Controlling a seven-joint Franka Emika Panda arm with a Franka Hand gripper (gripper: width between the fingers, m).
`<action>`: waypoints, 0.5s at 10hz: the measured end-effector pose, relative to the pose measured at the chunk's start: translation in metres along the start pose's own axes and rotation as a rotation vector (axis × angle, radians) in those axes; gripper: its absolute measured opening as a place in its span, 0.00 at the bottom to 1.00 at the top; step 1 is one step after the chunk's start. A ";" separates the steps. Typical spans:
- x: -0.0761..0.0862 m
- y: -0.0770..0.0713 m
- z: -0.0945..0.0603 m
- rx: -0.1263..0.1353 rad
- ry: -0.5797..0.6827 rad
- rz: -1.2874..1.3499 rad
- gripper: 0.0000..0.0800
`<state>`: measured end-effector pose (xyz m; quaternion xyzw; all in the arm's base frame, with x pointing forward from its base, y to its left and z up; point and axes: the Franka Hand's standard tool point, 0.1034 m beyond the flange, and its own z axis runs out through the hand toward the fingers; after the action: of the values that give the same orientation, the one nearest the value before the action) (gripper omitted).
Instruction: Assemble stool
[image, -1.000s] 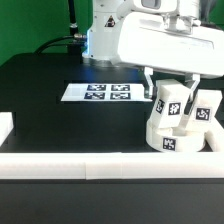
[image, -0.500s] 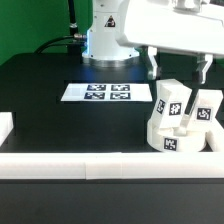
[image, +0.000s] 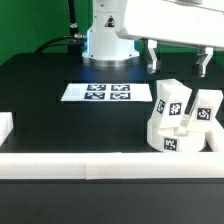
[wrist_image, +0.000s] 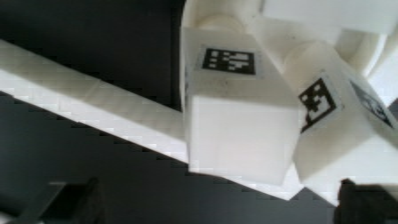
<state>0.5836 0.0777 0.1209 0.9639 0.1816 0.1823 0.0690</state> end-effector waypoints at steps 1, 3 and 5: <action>-0.004 0.004 -0.001 0.005 -0.026 -0.003 0.81; -0.007 0.012 -0.009 0.092 -0.290 0.083 0.81; -0.004 0.009 -0.007 0.093 -0.340 0.089 0.81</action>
Offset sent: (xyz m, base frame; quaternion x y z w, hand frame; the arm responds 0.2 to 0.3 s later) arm -0.0018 0.0105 -0.0022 0.0188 -0.1595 0.0410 0.9862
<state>0.5802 0.0681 0.1273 0.9900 0.1327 0.0110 0.0457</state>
